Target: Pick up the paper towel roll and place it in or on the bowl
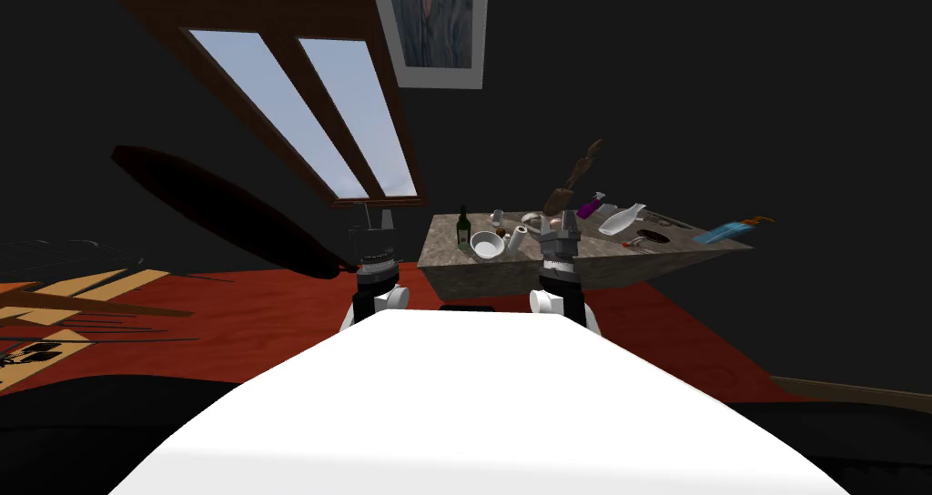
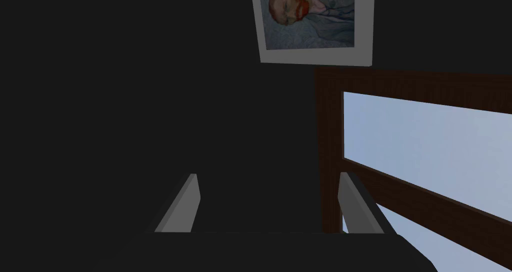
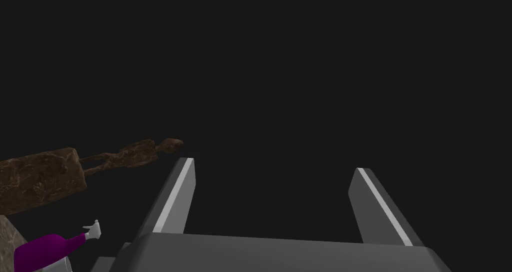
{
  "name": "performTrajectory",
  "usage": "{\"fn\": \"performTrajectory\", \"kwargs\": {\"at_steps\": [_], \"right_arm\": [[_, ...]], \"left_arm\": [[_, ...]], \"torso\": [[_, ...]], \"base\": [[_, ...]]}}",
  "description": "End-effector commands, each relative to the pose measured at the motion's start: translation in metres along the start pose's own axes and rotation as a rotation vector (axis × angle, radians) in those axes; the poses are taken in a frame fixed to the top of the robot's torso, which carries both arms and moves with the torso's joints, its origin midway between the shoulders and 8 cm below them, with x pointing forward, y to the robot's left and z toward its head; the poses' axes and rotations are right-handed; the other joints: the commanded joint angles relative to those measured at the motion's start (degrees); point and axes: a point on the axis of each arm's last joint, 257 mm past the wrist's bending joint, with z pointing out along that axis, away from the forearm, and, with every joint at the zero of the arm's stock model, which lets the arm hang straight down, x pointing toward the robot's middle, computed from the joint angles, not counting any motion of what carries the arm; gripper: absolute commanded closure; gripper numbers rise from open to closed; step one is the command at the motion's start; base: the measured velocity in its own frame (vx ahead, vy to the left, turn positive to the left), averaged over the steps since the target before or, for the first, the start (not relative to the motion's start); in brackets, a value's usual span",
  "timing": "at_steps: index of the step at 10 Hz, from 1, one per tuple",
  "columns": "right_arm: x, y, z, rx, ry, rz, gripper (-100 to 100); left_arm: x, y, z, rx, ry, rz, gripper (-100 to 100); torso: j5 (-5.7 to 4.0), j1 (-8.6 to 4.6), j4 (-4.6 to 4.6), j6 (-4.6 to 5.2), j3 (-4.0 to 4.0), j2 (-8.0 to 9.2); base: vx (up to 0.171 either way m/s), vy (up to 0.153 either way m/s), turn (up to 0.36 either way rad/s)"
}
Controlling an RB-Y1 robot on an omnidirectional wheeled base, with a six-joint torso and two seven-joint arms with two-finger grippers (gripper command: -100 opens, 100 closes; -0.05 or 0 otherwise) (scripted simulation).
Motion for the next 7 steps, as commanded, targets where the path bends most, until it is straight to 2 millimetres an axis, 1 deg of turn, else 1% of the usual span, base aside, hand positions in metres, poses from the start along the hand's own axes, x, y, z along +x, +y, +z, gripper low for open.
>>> {"fn": "performTrajectory", "kwargs": {"at_steps": [1, 2, 4, 7], "right_arm": [[0.004, -0.002, 0.000, 0.001, 0.036, -0.037, -100], [0.006, -0.005, 0.000, 0.002, 0.062, -0.070, -100], [0.011, -0.013, 0.000, 0.004, 0.115, -0.153, -100], [0.013, -0.032, 0.001, 0.007, 0.182, -0.303, -100]], "left_arm": [[0.000, 0.000, 0.000, 0.000, 0.000, 0.000, 0], [0.000, 0.000, 0.000, 0.000, 0.000, 0.000, 0], [0.000, 0.000, 0.000, 0.000, 0.000, 0.000, 0], [0.000, 0.000, 0.000, 0.000, 0.000, 0.000, 0]], "torso": [[0.00, 0.00, 0.00, 0.00, 0.00, 0.00], [0.01, 0.07, 0.00, 0.00, 0.00, 0.01], [0.08, 0.38, 0.01, 0.00, 0.02, 0.03], [0.11, 0.52, 0.00, 0.00, 0.02, 0.03]], "base": [[-0.003, 0.026, -0.018], [-0.007, 0.066, -0.028], [-0.011, 0.113, -0.041], [-0.013, 0.138, -0.055]]}}
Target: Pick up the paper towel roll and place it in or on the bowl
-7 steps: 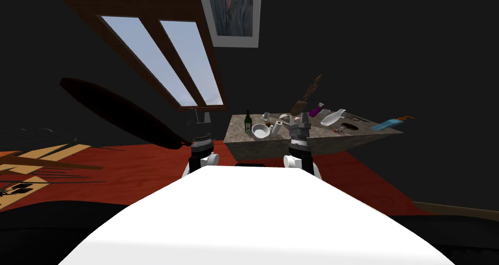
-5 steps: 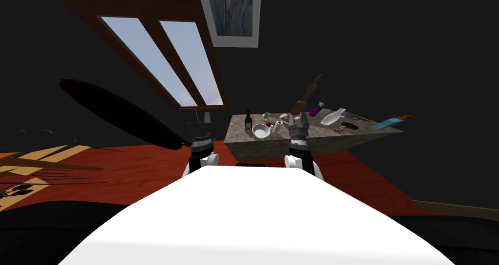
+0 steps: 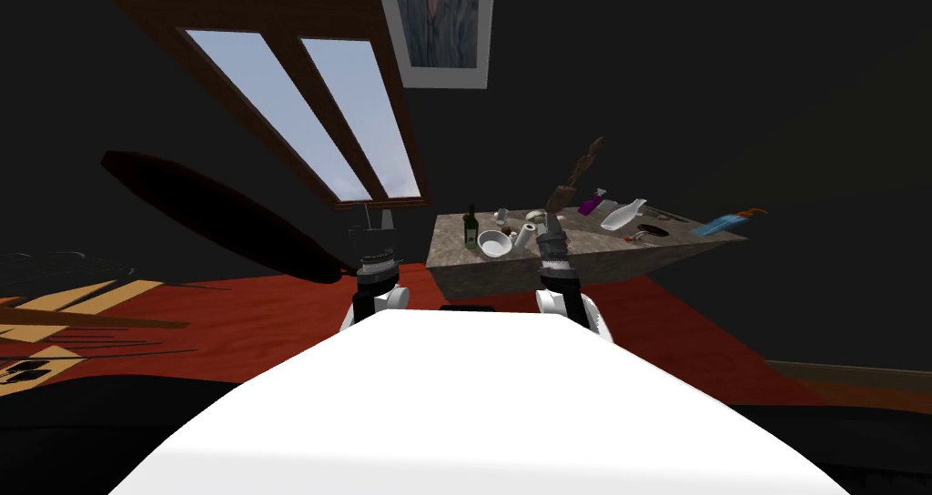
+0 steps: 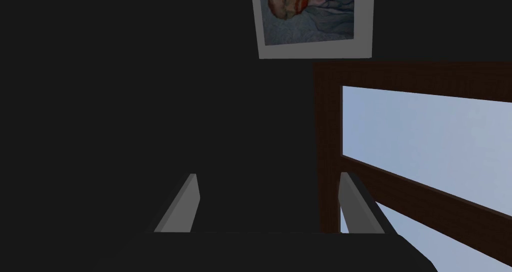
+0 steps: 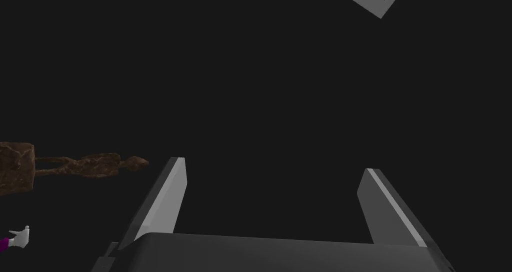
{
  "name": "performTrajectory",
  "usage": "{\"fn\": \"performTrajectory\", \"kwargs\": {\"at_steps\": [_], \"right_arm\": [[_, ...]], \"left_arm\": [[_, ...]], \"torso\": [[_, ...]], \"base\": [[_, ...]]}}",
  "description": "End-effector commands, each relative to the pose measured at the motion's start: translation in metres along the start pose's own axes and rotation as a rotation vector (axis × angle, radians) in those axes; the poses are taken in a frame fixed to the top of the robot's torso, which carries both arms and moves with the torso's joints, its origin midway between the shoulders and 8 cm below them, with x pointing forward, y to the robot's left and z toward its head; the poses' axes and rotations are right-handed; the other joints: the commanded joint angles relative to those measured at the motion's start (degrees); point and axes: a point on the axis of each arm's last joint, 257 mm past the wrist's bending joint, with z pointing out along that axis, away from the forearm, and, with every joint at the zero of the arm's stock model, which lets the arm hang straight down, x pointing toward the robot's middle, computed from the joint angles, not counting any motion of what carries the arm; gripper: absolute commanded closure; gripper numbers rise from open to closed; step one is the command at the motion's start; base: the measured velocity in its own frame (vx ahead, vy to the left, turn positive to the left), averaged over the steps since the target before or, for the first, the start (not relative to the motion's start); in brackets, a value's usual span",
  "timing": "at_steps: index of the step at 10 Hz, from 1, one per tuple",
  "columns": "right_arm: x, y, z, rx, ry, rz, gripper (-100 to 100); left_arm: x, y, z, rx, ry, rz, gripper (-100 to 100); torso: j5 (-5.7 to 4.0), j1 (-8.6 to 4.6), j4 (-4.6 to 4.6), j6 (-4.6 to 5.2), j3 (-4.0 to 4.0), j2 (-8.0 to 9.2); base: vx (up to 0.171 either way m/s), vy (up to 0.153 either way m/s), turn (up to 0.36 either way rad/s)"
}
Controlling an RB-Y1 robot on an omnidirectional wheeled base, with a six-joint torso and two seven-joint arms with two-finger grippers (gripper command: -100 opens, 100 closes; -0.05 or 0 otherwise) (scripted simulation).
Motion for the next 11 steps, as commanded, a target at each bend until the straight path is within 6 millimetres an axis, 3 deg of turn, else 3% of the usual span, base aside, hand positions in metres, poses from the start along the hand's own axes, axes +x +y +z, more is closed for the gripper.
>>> {"fn": "performTrajectory", "kwargs": {"at_steps": [1, 11], "right_arm": [[0.000, -0.003, 0.000, 0.001, 0.014, -0.044, -100], [-0.002, -0.062, 0.007, 0.026, 0.107, -0.433, -100]], "left_arm": [[0.000, 0.000, 0.000, 0.000, 0.000, 0.000, 0], [0.000, 0.000, 0.000, 0.000, 0.000, 0.000, 0]], "torso": [[0.00, 0.00, 0.00, 0.00, 0.00, 0.00], [-0.04, -0.25, -0.01, 0.00, -0.03, -0.05]], "base": [[-0.013, 0.108, -0.019], [-0.014, 0.109, -0.041]]}}
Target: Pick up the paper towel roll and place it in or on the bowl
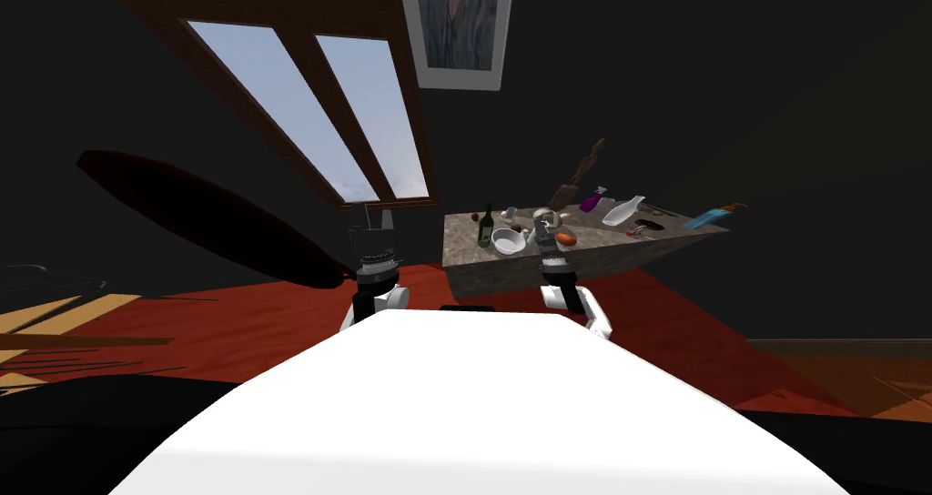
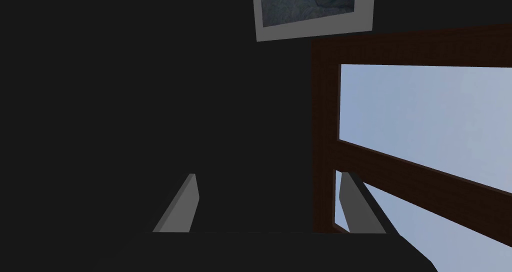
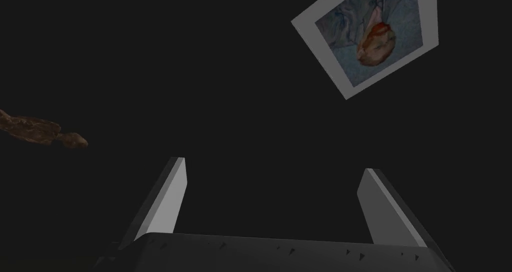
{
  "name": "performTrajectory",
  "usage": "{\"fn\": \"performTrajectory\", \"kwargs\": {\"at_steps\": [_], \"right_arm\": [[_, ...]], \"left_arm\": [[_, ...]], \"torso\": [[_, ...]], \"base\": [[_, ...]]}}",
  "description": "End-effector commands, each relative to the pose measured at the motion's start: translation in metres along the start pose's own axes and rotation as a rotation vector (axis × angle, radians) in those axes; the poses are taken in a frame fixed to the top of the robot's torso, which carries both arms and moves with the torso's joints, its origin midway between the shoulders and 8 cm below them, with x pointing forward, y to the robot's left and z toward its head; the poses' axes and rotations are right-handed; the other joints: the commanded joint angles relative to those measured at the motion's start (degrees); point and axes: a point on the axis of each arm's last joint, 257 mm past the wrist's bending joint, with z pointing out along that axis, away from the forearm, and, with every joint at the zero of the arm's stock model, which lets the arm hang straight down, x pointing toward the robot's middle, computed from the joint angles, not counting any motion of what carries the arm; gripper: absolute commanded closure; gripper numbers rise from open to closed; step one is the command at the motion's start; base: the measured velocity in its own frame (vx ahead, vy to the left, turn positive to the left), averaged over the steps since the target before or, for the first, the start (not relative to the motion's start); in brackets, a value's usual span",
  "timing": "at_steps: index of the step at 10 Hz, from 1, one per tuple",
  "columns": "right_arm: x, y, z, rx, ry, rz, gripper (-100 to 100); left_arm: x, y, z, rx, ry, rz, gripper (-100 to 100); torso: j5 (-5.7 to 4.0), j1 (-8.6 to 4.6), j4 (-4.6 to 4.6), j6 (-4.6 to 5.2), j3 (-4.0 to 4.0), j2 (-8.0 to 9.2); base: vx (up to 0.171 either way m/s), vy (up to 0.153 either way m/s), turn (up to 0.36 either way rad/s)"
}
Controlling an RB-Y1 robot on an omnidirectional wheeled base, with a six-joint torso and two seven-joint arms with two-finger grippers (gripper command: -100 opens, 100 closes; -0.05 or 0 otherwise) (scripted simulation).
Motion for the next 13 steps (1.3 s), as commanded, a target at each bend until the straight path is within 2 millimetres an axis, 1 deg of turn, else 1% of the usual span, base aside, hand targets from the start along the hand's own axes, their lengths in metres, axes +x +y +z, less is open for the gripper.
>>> {"fn": "performTrajectory", "kwargs": {"at_steps": [1, 2, 3, 4, 5, 6, 7, 8, 9, 10, 11, 12, 13], "right_arm": [[0.001, -0.004, 0.002, 0.002, 0.006, -0.042, -100], [0.002, -0.017, 0.004, 0.009, 0.016, -0.103, -100], [0.002, -0.017, 0.004, 0.009, 0.016, -0.112, -100], [0.003, -0.030, 0.006, 0.018, 0.026, -0.174, -100], [0.003, -0.030, 0.006, 0.018, 0.026, -0.182, -100], [0.001, -0.039, 0.010, 0.020, 0.031, -0.241, -100], [0.003, -0.044, 0.009, 0.029, 0.036, -0.252, -100], [-0.001, -0.051, 0.014, 0.026, 0.036, -0.312, -100], [0.003, -0.059, 0.011, 0.041, 0.046, -0.322, -100], [-0.002, -0.066, 0.016, 0.040, 0.045, -0.379, -100], [0.002, -0.074, 0.013, 0.055, 0.056, -0.390, -100], [-0.003, -0.083, 0.018, 0.058, 0.056, -0.446, -100], [0.000, -0.090, 0.015, 0.072, 0.066, -0.456, -100]], "left_arm": [[0.000, 0.000, 0.000, 0.000, 0.000, 0.000, 0], [0.000, 0.000, 0.000, 0.000, 0.000, 0.000, 0], [0.000, 0.000, 0.000, 0.000, 0.000, 0.000, 0], [0.000, 0.000, 0.000, 0.000, 0.000, 0.000, 0], [0.000, 0.000, 0.000, 0.000, 0.000, 0.000, 0], [0.000, 0.000, 0.000, 0.000, 0.000, 0.000, 0], [0.000, 0.000, 0.000, 0.000, 0.000, 0.000, 0], [0.000, 0.000, 0.000, 0.000, 0.000, 0.000, 0], [0.000, 0.000, 0.000, 0.000, 0.000, 0.000, 0], [0.000, 0.000, 0.000, 0.000, 0.000, 0.000, 0], [0.000, 0.000, 0.000, 0.000, 0.000, 0.000, 0], [0.000, 0.000, 0.000, 0.000, 0.000, 0.000, 0], [0.000, 0.000, 0.000, 0.000, 0.000, 0.000, 0]], "torso": [[0.00, 0.00, 0.00, 0.00, 0.00, 0.00], [0.02, 0.02, 0.01, -0.01, 0.01, 0.02], [0.01, 0.05, 0.01, 0.00, 0.02, 0.03], [0.01, -0.05, 0.01, 0.00, 0.03, 0.04], [0.01, 0.05, 0.01, 0.00, 0.03, 0.04], [0.01, -0.03, 0.01, -0.01, 0.01, 0.01], [-0.01, -0.08, 0.00, 0.00, -0.02, -0.04], [-0.02, -0.16, 0.00, 0.00, -0.01, -0.03], [-0.01, -0.05, 0.00, 0.00, 0.00, 0.00], [0.00, -0.06, 0.01, 0.00, 0.02, 0.03], [0.00, -0.03, 0.01, 0.00, 0.01, 0.01], [0.00, -0.07, 0.00, -0.01, 0.01, 0.01], [0.01, -0.02, 0.01, -0.01, 0.02, 0.03]], "base": [[-0.016, 0.112, -0.034], [-0.023, 0.118, -0.055], [-0.022, 0.089, -0.032], [-0.024, 0.124, -0.050], [-0.012, 0.098, -0.035], [0.000, 0.081, -0.044], [-0.008, 0.063, -0.029], [-0.019, 0.102, -0.045], [-0.023, 0.096, -0.033], [-0.016, 0.101, -0.048], [-0.019, 0.091, -0.032], [-0.029, 0.108, -0.042], [-0.018, 0.088, -0.026]]}}
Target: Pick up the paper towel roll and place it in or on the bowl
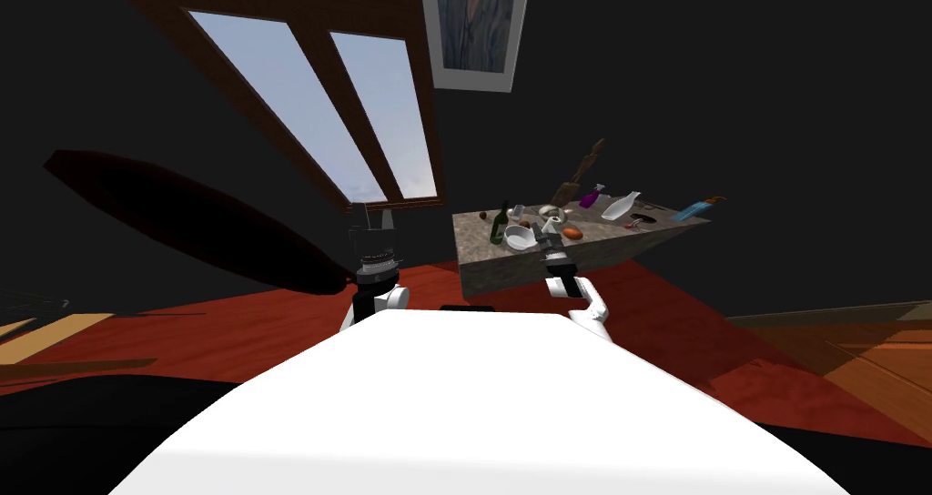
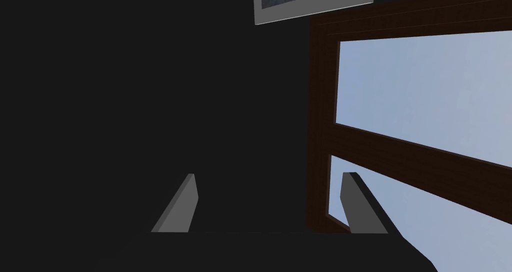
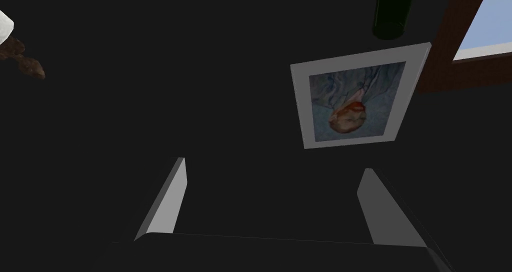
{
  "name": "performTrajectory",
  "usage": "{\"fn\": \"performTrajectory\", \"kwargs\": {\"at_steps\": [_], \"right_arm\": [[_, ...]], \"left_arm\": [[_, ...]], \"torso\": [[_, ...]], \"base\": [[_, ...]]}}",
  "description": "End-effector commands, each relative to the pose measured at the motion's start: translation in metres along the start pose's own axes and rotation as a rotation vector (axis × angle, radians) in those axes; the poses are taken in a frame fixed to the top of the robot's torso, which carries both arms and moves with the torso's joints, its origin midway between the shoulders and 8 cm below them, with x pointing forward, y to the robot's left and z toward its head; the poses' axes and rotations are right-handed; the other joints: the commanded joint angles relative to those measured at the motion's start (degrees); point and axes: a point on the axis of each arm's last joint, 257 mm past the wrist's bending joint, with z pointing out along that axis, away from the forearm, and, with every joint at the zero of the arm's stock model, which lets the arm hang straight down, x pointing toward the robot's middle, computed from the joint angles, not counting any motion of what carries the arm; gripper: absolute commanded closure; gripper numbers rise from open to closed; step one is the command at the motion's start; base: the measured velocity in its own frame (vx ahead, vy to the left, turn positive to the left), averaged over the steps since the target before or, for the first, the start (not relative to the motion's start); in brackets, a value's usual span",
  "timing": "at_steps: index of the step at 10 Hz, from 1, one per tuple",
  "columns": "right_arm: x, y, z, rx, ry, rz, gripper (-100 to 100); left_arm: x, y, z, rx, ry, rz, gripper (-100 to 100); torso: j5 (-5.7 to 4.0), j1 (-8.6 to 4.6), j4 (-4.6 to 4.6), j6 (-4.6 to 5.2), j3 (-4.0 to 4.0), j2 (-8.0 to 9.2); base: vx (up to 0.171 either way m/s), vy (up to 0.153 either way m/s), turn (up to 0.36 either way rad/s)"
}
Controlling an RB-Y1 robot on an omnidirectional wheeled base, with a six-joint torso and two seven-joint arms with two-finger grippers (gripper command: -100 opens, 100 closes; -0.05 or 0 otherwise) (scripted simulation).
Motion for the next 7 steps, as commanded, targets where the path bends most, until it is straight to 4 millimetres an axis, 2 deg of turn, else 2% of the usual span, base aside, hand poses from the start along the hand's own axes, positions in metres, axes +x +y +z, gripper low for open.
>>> {"fn": "performTrajectory", "kwargs": {"at_steps": [1, 2, 3, 4, 5, 7], "right_arm": [[0.000, -0.013, 0.006, 0.009, 0.002, -0.072, -100], [0.008, -0.020, 0.002, 0.024, 0.019, -0.080, -100], [0.004, -0.029, 0.009, 0.026, 0.012, -0.135, -100], [0.013, -0.037, 0.005, 0.043, 0.032, -0.142, -100], [0.004, -0.043, 0.014, 0.041, 0.017, -0.198, -100], [0.017, -0.054, 0.008, 0.064, 0.045, -0.200, -100]], "left_arm": [[0.000, 0.000, 0.000, 0.000, 0.000, 0.000, 0], [0.000, 0.000, 0.000, 0.000, 0.000, 0.000, 0], [0.000, 0.000, 0.000, 0.000, 0.000, 0.000, 0], [0.000, 0.000, 0.000, 0.000, 0.000, 0.000, 0], [0.000, 0.000, 0.000, 0.000, 0.000, 0.000, 0], [0.000, 0.000, 0.000, 0.000, 0.000, 0.000, 0]], "torso": [[0.00, 0.00, 0.00, 0.00, 0.00, 0.00], [0.00, 0.00, 0.00, 0.00, -0.02, -0.03], [-0.01, -0.05, -0.01, 0.00, -0.02, -0.04], [-0.01, -0.05, -0.01, 0.00, -0.02, -0.04], [-0.02, -0.09, -0.01, 0.00, -0.03, -0.04], [-0.02, -0.11, -0.01, 0.00, -0.02, -0.04]], "base": [[-0.011, 0.092, -0.046], [-0.009, 0.078, -0.022], [-0.012, 0.079, -0.043], [-0.010, 0.067, -0.020], [-0.015, 0.082, -0.031], [-0.006, 0.044, -0.010]]}}
